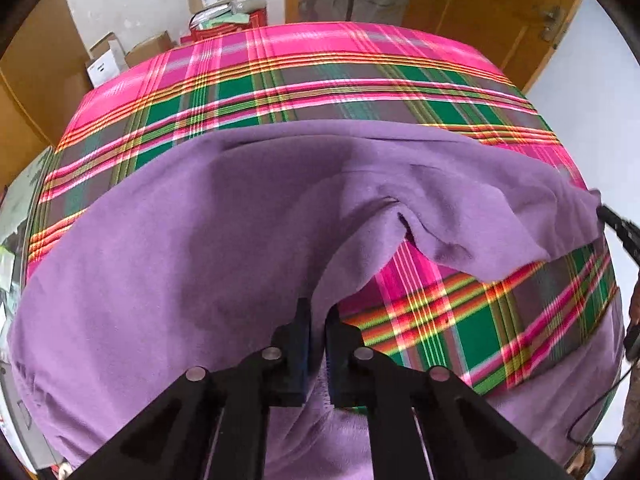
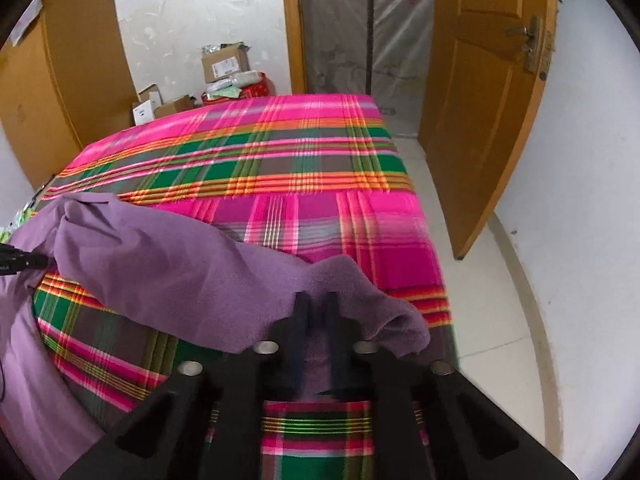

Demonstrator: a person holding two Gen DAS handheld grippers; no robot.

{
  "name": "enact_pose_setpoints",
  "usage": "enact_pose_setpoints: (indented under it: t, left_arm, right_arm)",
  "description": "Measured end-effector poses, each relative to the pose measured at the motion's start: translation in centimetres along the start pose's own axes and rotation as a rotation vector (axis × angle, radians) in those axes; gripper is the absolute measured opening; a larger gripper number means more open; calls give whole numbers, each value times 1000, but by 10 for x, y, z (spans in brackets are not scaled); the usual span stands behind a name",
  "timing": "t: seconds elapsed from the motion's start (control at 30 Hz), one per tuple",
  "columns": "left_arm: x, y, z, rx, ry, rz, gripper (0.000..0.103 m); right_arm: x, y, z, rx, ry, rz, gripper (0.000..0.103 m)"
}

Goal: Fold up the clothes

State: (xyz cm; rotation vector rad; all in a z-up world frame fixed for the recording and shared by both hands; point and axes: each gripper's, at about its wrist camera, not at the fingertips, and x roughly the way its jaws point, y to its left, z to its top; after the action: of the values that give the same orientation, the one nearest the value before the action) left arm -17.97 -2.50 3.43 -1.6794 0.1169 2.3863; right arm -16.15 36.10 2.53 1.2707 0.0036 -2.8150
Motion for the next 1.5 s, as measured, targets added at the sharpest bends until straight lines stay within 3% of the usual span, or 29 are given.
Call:
enact_pose_setpoints:
  t: [0.2,0.37,0.4,0.47,0.53,0.83,0.87,0.9,0.93,1.0,1.27,1.37,1.43,1.5]
  left_arm:
    - [-28,16,-6,-28,-41,-41,6]
    - [-36,30,-14,-80,-46,-80,6]
    - [-37,31,-15,-88,-49,-84,6]
    - [-38,34,-19,-105,-54,-94,6]
    - [-39,37,-21,-126,-58,-107,6]
    - [-33,60,-29,-279,-62,-185,6]
    - [-32,61,-30,-287,-60,-184,6]
    - [-32,61,-30,-289,-59,-181,6]
    - [-32,61,-30,-289,-58,-179,6]
    - [-32,61,-30,-292,-56,-180,6]
    - [-32,61,-29,-304,-56,-180,6]
    - [-32,61,-30,-302,-57,-179,6]
    - [-30,61,-29,-304,-52,-178,6]
    - [-28,59,-29,-304,-46,-175,6]
  right_arm:
    - [-30,-26,11,45,-94,-68,1]
    - [-34,-39,8,44,-62,-33,2]
    - [-33,-39,5,38,-52,-25,5]
    - [-29,-42,-3,63,-35,4,20]
    - [-24,-45,-11,97,-26,28,41]
    - [3,-44,-19,120,24,66,46]
    - [4,-42,-18,112,23,71,46]
    - [5,-41,-17,106,22,76,39]
    - [3,-40,-15,99,15,72,20]
    - [0,-40,-10,82,-4,56,2]
    - [-14,-49,9,39,-52,26,0]
    - [-9,-52,-2,41,-21,45,10]
    - [-5,-54,-8,42,-1,58,38]
    - [-1,-56,-15,44,19,71,39]
